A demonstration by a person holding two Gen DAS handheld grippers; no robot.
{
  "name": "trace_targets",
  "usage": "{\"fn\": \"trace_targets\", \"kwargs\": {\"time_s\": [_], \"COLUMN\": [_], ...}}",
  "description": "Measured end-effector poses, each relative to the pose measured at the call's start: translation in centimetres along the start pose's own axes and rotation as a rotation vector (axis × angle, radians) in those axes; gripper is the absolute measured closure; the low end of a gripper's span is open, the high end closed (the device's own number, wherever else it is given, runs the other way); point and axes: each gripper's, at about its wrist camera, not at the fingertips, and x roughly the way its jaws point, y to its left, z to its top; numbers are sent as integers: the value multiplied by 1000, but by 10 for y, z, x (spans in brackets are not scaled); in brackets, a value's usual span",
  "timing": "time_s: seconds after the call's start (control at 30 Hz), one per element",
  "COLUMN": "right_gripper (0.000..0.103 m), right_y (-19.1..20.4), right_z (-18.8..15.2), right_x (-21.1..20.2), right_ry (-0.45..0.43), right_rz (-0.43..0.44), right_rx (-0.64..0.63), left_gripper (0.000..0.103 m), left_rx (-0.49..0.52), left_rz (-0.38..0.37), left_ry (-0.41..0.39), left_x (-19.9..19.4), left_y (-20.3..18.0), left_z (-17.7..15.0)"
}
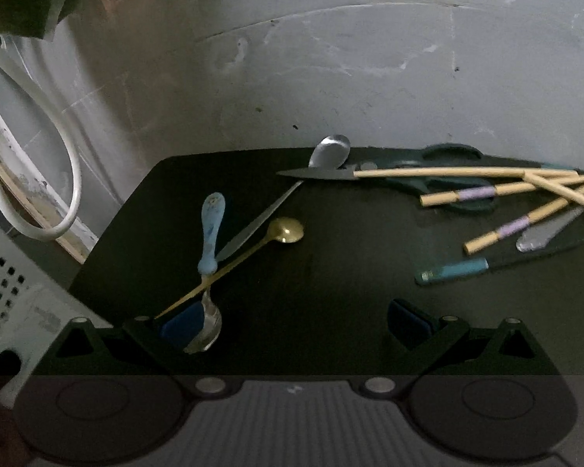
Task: Organize utensils
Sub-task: 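Reach the right tool to the pile and grasp the gold spoon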
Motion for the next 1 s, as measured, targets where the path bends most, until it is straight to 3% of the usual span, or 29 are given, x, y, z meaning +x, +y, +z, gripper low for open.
{"fn": "trace_targets", "kwargs": {"time_s": [0.63, 1.0], "right_gripper": [0, 0], "right_y": [0, 27], "right_z": [21, 23], "right_x": [32, 62], "right_ry": [-31, -71], "right_rz": [-24, -186], "right_rx": [-62, -104], "left_gripper": [20, 20], "left_rx": [-12, -11], "left_rz": [13, 11], "left_ry": [5, 4], "left_x": [1, 1], "left_y": [-1, -1], "left_z": [0, 0]}}
